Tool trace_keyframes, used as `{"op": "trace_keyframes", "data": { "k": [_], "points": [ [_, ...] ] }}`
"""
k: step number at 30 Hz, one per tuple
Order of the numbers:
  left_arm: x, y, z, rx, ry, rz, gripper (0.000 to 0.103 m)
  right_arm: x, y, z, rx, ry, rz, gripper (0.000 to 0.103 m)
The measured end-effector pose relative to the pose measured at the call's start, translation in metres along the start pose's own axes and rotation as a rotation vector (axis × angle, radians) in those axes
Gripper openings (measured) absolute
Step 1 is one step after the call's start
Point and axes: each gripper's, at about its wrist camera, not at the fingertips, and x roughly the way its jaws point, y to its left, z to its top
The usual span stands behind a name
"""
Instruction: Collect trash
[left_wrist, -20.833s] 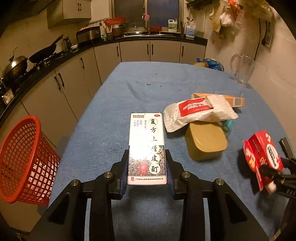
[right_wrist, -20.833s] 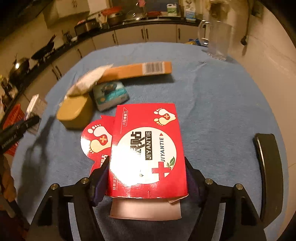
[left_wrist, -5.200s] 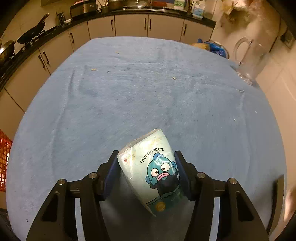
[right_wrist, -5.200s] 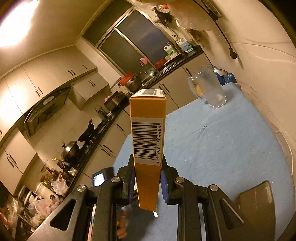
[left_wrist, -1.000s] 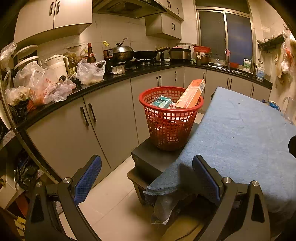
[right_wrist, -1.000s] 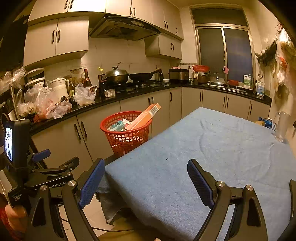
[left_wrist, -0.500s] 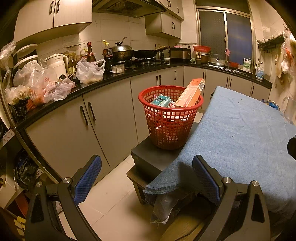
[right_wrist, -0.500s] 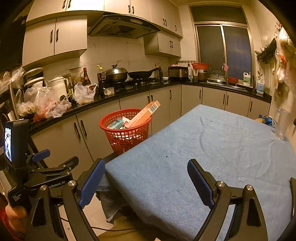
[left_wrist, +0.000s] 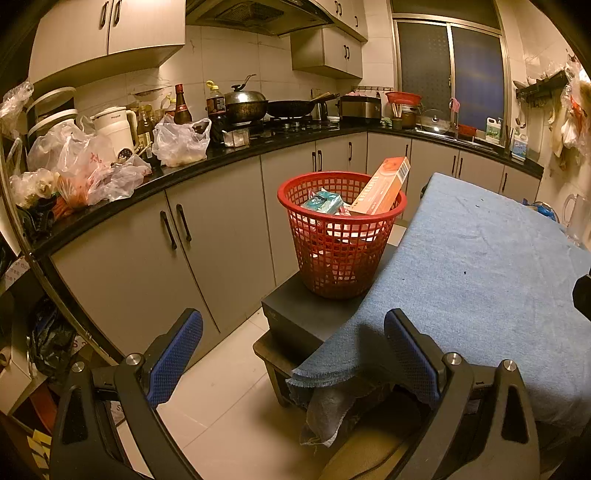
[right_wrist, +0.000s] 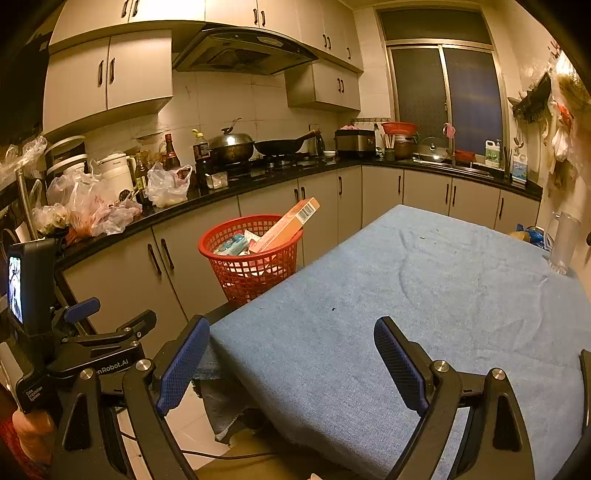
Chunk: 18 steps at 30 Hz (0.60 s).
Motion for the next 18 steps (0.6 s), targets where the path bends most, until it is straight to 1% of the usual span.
{"op": "trace_keyframes", "data": {
  "k": [18],
  "points": [
    [0.0001,0.0007,0.0001,0.000,0.005,-0.011,0.098,0.0004,-0.0007,-0.0003,0.002,0.008,0.002,0.094]
  ]
}}
